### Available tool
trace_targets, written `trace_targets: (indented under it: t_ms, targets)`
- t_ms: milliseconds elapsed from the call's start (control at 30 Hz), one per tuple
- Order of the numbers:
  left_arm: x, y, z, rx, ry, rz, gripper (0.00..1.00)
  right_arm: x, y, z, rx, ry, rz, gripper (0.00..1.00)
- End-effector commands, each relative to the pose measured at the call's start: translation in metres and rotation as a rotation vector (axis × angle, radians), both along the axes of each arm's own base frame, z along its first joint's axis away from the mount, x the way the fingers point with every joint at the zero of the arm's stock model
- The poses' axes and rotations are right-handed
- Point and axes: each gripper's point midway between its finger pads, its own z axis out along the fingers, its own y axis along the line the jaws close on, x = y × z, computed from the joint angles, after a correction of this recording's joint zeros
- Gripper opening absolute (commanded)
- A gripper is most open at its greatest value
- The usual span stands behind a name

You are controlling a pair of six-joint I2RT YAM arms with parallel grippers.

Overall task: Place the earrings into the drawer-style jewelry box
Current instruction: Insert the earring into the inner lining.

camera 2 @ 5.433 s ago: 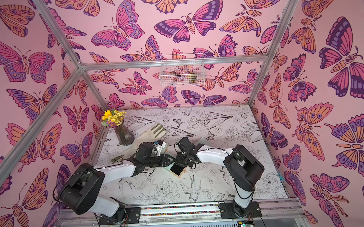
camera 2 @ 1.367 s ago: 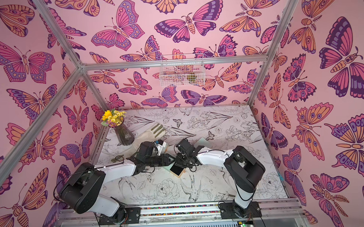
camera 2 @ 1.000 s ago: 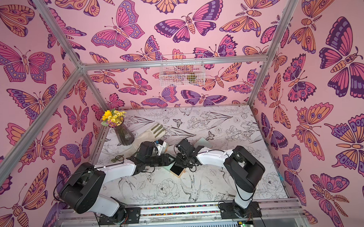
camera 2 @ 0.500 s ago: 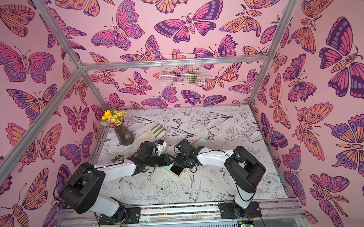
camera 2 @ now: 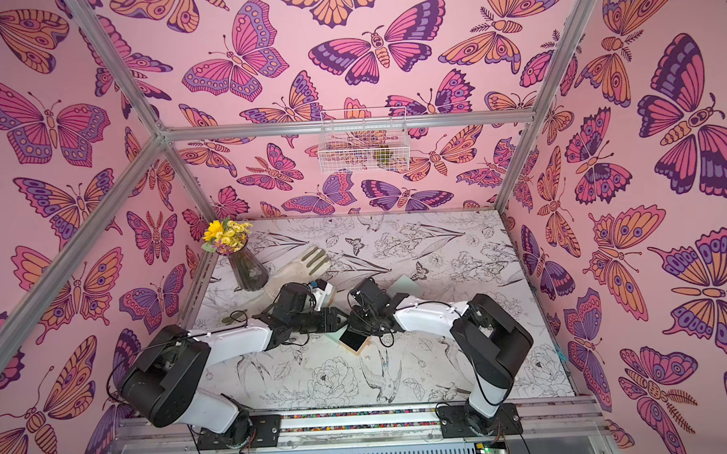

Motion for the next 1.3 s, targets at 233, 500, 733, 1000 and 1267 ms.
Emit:
trace_targets:
  t_ms: [233,500,733,1000,1267]
  targets:
    - [-0.01,0.012,-0.02,0.075,0.058,0.017,0.6,-0.01,-0.009,-0.023,-0.045,0.05,-0.017,0.0]
    - [-0.01,0.012,-0.021,0.077,0.06,0.019,0.6,-0.009,-0.022,-0.024,-0.105,0.026,-0.037,0.01]
    - [-0.011,0.013,-0.021,0.078,0.059,0.019,0.6,-0.007,-0.026,-0.021,-0.122,0.009,-0.043,0.03]
    - [-0.012,0.014,-0.022,0.082,0.06,0.022,0.6,-0.006,-0.028,-0.016,-0.123,-0.005,-0.048,0.1]
    - [-0.01,0.013,-0.021,0.079,0.057,0.021,0.6,-0.002,-0.029,-0.005,-0.12,-0.035,-0.048,0.13]
